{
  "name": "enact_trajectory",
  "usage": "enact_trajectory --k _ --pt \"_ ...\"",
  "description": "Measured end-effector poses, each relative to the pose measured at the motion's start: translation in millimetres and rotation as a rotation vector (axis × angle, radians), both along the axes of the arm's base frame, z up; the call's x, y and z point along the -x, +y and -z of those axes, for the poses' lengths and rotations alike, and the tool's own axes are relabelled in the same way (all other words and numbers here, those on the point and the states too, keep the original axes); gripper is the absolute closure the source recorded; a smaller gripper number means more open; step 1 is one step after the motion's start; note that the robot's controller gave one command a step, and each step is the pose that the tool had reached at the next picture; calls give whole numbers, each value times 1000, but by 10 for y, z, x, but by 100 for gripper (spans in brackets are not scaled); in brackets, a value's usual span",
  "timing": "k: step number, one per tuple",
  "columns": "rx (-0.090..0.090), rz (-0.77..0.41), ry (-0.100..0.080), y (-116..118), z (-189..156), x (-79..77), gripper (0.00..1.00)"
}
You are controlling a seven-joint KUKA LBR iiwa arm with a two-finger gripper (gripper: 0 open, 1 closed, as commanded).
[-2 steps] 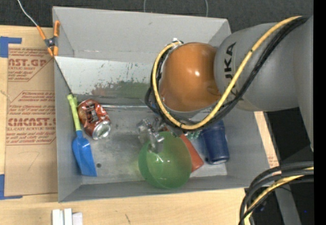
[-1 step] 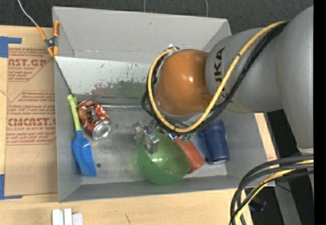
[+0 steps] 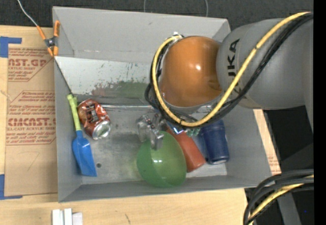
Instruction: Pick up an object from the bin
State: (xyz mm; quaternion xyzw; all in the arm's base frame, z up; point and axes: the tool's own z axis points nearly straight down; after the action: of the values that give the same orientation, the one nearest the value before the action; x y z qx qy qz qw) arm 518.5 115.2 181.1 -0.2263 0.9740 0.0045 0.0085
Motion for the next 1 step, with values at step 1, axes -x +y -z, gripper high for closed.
enact_trajectory --k 1 --pt "-1 -1 -2 4 -163 -10 100"
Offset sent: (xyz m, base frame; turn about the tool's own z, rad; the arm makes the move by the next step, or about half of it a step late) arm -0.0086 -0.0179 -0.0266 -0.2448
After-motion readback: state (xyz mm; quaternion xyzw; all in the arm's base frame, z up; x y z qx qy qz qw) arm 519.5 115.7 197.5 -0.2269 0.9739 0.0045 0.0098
